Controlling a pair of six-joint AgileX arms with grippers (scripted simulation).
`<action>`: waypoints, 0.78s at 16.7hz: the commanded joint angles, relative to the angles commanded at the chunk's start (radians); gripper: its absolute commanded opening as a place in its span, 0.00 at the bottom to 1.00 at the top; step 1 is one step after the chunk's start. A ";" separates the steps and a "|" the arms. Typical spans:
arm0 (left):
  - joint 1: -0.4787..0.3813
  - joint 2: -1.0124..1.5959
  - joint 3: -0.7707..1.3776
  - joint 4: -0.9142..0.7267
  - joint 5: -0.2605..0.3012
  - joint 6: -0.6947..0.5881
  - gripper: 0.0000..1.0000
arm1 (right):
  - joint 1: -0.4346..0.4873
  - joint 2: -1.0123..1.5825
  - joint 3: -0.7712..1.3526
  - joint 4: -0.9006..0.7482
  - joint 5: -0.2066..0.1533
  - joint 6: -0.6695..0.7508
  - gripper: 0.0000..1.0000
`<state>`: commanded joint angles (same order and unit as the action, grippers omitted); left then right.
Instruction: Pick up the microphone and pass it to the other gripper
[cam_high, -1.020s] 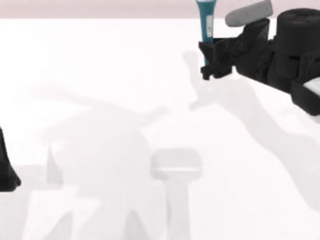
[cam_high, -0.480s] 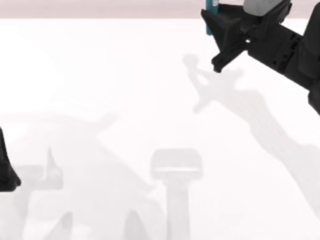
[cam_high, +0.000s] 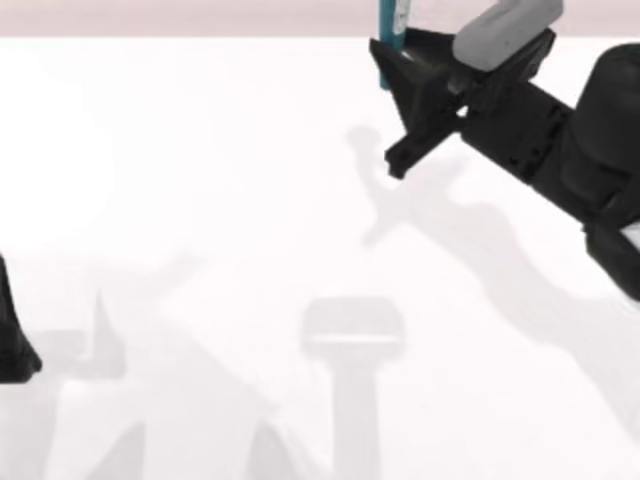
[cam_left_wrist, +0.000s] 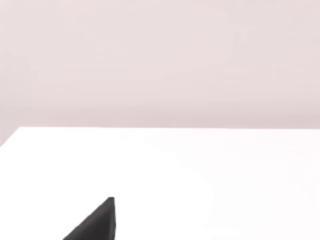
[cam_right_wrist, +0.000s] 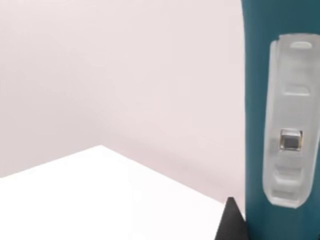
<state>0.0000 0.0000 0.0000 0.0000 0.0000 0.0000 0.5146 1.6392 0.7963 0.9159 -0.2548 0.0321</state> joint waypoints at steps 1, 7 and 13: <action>0.000 0.000 0.000 0.000 0.000 0.000 1.00 | 0.033 -0.007 -0.023 0.033 0.031 0.003 0.00; 0.000 0.000 0.000 0.000 0.000 0.000 1.00 | 0.113 -0.027 -0.079 0.112 0.106 0.011 0.00; 0.000 0.000 0.000 0.000 0.000 0.000 1.00 | 0.113 -0.027 -0.079 0.112 0.106 0.011 0.00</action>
<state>0.0000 0.0000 0.0000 0.0000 0.0000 0.0000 0.6277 1.6125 0.7170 1.0284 -0.1490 0.0436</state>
